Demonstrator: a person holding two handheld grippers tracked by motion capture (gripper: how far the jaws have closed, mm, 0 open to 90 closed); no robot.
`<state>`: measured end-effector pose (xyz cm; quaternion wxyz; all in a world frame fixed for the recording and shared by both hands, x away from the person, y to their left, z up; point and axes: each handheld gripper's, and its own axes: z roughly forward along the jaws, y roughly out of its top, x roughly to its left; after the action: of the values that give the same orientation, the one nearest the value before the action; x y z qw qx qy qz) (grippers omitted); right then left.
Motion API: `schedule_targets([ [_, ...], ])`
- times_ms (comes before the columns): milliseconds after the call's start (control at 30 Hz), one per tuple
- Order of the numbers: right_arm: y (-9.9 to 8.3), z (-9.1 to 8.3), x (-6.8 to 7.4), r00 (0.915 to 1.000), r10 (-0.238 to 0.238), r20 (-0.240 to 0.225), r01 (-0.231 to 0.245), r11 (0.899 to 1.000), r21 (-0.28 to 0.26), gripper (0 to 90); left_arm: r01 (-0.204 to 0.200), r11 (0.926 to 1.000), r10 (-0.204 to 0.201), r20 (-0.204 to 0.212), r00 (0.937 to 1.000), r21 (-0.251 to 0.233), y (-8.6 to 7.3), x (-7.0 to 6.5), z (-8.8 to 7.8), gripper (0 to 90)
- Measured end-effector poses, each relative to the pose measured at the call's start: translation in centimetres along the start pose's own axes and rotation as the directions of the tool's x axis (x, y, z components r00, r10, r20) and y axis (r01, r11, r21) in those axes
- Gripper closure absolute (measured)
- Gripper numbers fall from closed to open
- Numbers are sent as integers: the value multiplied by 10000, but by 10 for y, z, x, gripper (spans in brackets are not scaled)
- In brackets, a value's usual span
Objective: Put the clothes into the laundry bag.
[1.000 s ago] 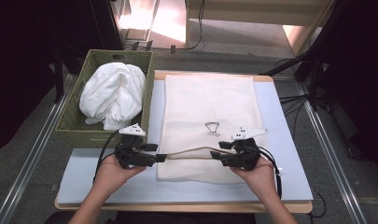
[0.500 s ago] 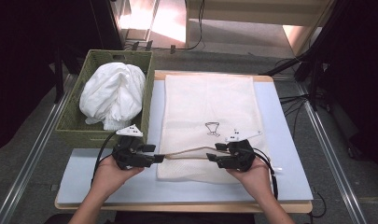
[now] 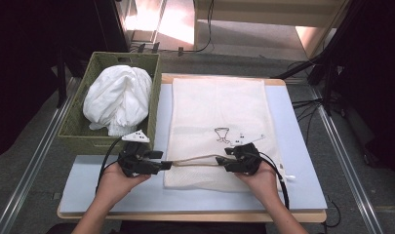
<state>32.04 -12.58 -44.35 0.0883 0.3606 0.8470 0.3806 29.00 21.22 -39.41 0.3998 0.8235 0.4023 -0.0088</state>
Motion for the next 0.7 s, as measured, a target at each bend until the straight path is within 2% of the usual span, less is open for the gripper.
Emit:
schedule_targets([
  [200,-2,10,-1,9995,-208,226,201,9994,297,543,13,10000,-13,28,10000,6,0,0,1,404],
  [333,-2,12,0,9983,-374,436,357,9986,393,704,14,10000,-14,30,10000,14,0,0,2,405],
  [400,-1,13,-1,9985,-381,383,369,9988,319,792,18,10000,-18,39,10000,26,0,0,2,405],
  [467,1,12,-1,9976,-412,560,405,9991,131,841,4,10000,-5,62,10000,27,0,0,3,405],
  [600,9,6,-4,9978,-248,615,264,9994,-245,853,10,10000,-10,60,10000,1,0,-1,2,406],
  [700,14,0,-7,9984,115,558,-87,9987,-495,850,3,10000,-3,45,10000,28,0,0,2,406],
])
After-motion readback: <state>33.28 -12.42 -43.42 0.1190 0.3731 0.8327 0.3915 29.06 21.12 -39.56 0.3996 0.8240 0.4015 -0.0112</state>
